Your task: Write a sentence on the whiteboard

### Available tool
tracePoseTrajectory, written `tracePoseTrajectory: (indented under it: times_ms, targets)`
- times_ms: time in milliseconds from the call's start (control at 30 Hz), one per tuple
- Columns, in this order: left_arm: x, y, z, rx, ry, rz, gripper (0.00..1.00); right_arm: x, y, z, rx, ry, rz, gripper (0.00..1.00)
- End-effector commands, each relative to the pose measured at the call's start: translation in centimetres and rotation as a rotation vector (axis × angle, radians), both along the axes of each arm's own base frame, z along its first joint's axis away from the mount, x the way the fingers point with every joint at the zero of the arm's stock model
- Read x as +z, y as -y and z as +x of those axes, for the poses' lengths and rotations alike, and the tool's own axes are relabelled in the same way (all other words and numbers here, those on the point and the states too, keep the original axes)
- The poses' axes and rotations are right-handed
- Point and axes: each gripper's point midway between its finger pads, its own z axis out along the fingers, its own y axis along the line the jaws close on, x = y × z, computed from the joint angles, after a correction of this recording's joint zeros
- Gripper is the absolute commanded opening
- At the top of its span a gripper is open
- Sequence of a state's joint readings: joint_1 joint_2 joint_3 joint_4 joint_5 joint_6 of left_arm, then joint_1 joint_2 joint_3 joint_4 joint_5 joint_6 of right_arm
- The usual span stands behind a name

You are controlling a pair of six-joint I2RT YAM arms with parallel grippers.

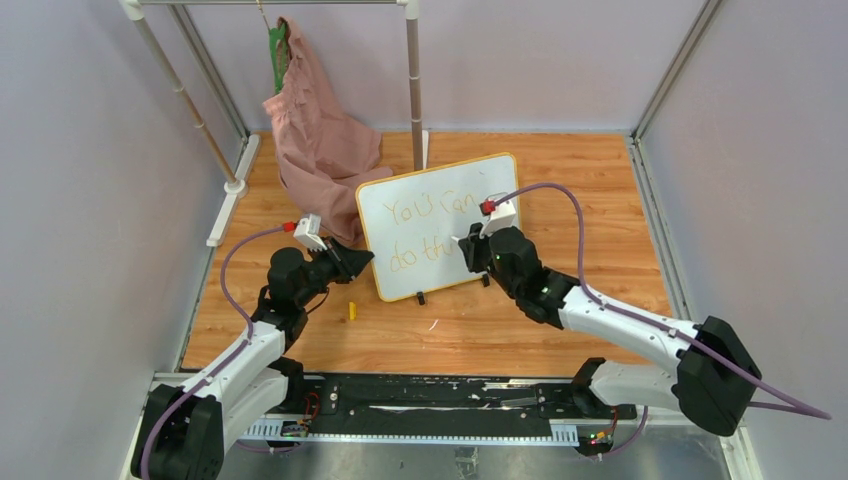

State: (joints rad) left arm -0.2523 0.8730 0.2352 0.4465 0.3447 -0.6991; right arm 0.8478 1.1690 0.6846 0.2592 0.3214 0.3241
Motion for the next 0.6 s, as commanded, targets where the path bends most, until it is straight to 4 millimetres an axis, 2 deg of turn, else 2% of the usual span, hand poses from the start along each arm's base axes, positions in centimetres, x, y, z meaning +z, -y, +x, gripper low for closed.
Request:
tracePoseTrajectory:
  times_ms: [0, 267, 467, 567]
  targets:
    - [1.6, 0.3, 0.1, -0.008, 0.059, -0.027, 0.0, 0.9, 1.4, -0.3, -0.025, 0.013, 0.02, 0.0]
    - [1.6, 0.3, 0.1, -0.008, 0.058, -0.027, 0.0, 3.4, 1.9, -1.0, -0.009, 0.061, 0.073, 0.0]
    - [1.6, 0.3, 0.1, -0.008, 0.058, -0.027, 0.0, 2.7, 2.6, -0.1, -0.032, 0.041, 0.081, 0.0]
    - [1.6, 0.3, 0.1, -0.008, 0.057, -0.027, 0.0, 2.5, 2.4, 0.3, -0.025, 0.038, 0.082, 0.0]
